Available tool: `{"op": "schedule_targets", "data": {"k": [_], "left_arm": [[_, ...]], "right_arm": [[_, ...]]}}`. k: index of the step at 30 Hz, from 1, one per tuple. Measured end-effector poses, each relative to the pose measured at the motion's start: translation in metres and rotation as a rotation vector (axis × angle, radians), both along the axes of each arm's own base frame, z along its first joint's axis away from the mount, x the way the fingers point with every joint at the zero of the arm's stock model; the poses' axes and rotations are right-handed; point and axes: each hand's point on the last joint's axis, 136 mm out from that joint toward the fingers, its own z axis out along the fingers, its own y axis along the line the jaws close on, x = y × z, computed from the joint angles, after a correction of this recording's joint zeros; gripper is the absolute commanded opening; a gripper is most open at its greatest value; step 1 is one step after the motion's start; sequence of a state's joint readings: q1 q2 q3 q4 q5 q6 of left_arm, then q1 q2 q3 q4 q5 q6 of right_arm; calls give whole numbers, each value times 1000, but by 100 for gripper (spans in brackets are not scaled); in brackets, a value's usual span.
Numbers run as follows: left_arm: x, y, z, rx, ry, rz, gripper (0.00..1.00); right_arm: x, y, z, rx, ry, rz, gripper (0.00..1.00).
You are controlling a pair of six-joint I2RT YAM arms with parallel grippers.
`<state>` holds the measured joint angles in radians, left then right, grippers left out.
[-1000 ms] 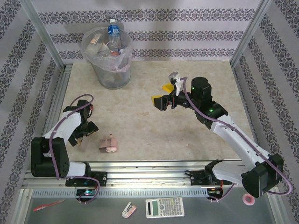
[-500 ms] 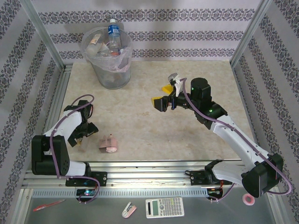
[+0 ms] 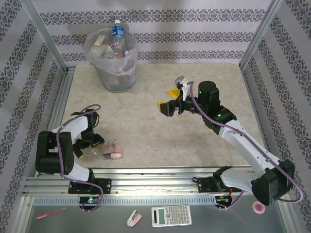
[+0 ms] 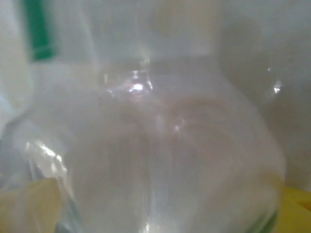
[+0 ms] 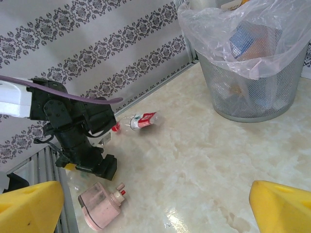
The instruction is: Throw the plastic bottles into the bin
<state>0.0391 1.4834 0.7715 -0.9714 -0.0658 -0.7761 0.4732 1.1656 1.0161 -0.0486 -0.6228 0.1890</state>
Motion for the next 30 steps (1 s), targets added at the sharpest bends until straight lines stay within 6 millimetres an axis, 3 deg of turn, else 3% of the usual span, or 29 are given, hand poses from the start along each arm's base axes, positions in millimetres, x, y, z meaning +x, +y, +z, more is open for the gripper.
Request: {"op": "schedule_targets", "data": {"k": [9,18,23,30], "left_arm": [[5,-16,8,-91,-65,5,55],[16,-30,35,-139,-185,-23,52],[32,-44,61,-155,-267,-84,49],[37,-57,98,-155,-370,-117,48]], "right_arm": [[1,0,-1,-1,3,-1,98],[5,-1,-5,-4,20,-9,98],[6,0,-9,-8,28,-9,98],[7,0,-9,-9,28,-13,98]]}}
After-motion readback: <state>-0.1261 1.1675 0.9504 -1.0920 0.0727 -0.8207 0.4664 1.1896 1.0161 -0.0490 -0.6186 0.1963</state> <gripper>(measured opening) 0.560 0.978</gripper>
